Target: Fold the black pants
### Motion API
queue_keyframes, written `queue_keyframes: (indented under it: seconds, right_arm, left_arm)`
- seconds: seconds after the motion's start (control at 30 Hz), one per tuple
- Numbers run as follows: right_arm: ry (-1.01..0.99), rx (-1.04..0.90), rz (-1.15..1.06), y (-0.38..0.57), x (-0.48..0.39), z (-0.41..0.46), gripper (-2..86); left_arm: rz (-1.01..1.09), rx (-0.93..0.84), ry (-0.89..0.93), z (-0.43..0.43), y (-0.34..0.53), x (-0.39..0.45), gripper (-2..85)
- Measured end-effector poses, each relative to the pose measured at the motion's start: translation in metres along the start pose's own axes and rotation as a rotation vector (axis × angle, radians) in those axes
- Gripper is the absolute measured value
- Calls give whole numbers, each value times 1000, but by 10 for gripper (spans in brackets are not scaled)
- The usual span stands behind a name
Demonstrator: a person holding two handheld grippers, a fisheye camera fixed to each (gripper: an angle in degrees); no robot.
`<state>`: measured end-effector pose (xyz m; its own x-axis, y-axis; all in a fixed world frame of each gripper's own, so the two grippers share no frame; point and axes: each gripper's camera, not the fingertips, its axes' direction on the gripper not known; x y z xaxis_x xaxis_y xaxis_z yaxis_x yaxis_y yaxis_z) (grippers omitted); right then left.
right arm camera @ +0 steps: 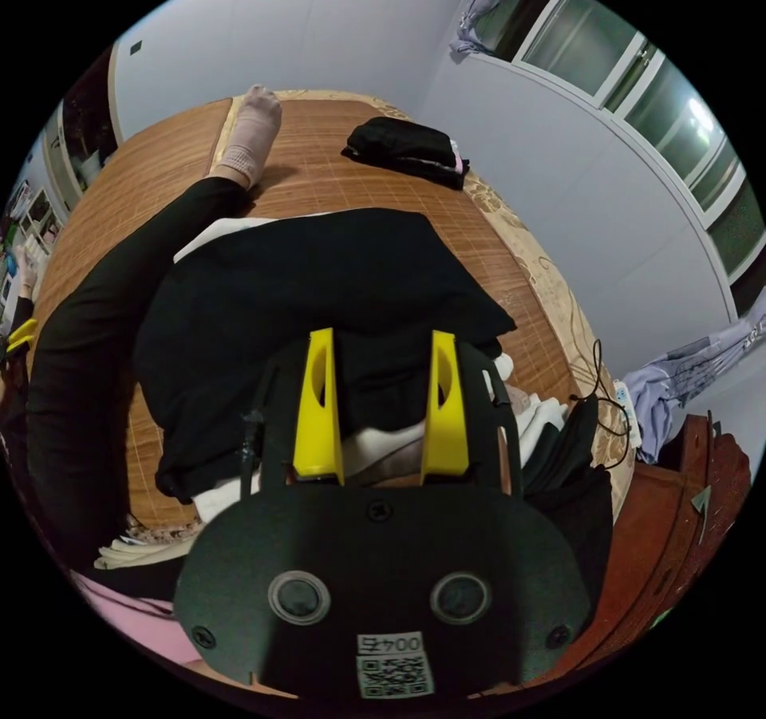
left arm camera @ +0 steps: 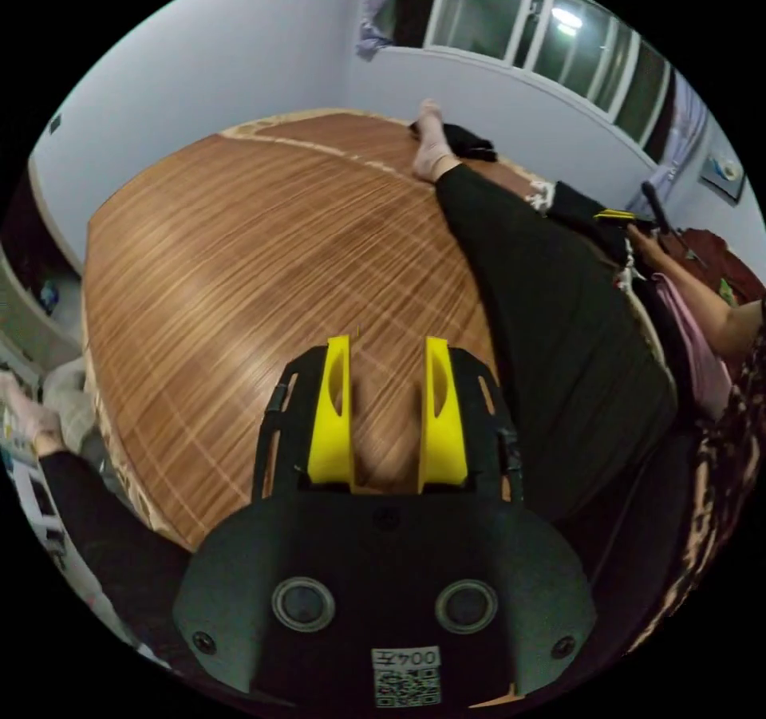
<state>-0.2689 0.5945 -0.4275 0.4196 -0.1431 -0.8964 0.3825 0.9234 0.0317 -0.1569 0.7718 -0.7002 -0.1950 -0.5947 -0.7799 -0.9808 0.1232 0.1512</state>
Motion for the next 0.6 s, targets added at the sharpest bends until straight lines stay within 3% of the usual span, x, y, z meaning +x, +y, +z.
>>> queue_keyframes:
  seconds: [0.1, 0.2, 0.37, 0.6]
  right_arm:
    - [34, -3, -3, 2, -9, -1, 167]
    - [33, -65, -13, -6, -11, -14, 175]
    - [-35, 43, 45, -1, -16, -108, 190]
    - [-140, -204, 76, 104, -78, -180, 214]
  left_arm:
    - [-72, -46, -3, 12, 17, -13, 143]
    - [25, -62, -70, 16, 20, -5, 151]
    - [73, -52, -77, 2, 14, -6, 165]
    - [74, -46, -34, -24, 0, -23, 176]
